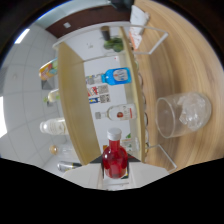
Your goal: Make me a cup of Vodka Sunrise.
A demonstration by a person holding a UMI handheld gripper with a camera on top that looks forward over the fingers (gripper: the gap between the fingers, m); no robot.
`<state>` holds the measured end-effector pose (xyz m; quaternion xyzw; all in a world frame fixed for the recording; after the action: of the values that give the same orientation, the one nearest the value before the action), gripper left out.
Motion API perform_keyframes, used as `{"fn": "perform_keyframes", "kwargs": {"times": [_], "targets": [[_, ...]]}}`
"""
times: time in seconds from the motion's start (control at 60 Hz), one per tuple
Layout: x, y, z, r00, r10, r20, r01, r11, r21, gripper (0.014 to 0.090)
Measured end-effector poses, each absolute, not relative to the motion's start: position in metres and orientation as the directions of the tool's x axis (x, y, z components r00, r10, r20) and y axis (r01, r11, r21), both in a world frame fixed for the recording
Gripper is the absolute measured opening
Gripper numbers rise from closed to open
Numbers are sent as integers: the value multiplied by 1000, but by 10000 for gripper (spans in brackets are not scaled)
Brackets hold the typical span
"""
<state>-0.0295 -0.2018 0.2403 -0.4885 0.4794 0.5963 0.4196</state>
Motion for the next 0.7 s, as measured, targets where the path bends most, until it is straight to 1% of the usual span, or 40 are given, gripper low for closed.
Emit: {"fn": "perform_keyframes", "kwargs": {"times": [0.083, 0.167, 0.217, 0.25, 0.283, 0.367, 0.45, 0.533, 0.6, 0.7], "targets": [[-39, -205, 261, 192, 47, -980, -966, -167, -197, 345], [-57, -208, 273, 531, 52, -845, -835, -133, -533, 344], [-67, -209, 274, 687, 43, -725, -718, -111, -687, 345], [-72, -208, 273, 766, 36, -641, -636, -100, -765, 346], [-80, -207, 264, 822, 26, -569, -564, -103, -819, 346], [-98, -202, 233, 911, 4, -412, -408, -129, -904, 345], [-117, -197, 188, 960, -13, -279, -276, -186, -943, 344], [-133, -192, 140, 975, -7, -220, -214, -275, -938, 343], [-143, -189, 103, 983, -16, -183, -178, -338, -924, 344], [-151, -188, 63, 990, -13, -137, -130, -416, -900, 344]]}}
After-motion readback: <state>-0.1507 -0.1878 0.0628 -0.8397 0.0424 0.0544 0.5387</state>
